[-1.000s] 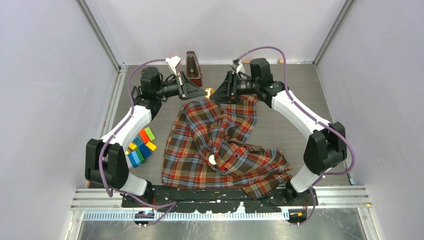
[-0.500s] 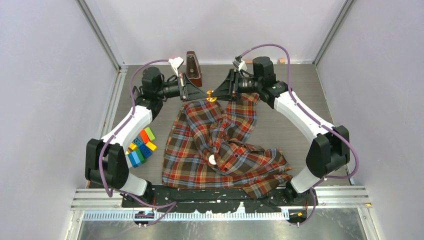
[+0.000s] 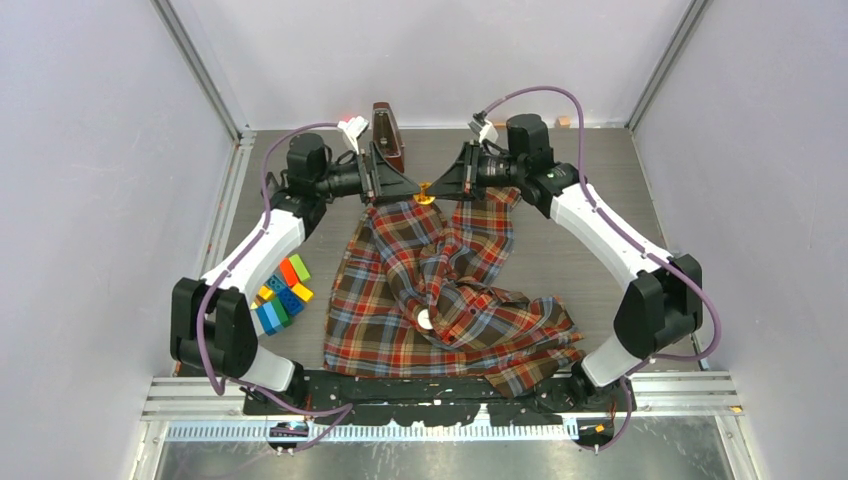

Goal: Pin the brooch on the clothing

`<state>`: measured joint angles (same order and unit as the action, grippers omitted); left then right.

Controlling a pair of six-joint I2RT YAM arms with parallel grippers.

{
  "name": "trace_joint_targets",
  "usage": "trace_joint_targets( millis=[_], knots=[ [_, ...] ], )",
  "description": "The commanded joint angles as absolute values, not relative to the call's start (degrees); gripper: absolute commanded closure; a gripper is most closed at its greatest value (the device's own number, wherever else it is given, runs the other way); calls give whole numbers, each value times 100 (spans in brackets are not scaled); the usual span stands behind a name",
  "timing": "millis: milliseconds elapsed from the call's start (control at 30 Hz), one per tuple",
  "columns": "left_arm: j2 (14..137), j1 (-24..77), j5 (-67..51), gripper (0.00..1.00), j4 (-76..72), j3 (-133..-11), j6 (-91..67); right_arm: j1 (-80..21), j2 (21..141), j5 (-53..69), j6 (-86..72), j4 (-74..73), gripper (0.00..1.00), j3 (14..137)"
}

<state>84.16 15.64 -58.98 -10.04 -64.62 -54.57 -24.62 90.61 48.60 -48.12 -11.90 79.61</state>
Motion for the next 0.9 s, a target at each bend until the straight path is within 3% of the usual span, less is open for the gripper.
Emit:
trace_joint_targets(
  millis=[0,133,400,667,867],
  knots=[
    [8268,1498,-5039,19,50,-6846,-5113,-2563,8609,3796,-3504,-2061,99,8261],
    [8267,1472,-4129,17,698,-7031,-5802,-3021,8527,2016,-2218,-2936,99,8531],
    [8539,1512,-3922,19,1254,-7246,-6613,-4162,8562,-557,-805,-3067,99,8829],
    [8835,1634,-4073,19,1385,-7414,-6719,-4986,8744,-1543,183,-3052,99,9084],
    [9010,1811,-4203,27,1425,-7572,-6731,-5281,8931,-1955,730,-3038,99,9204]
  ],
)
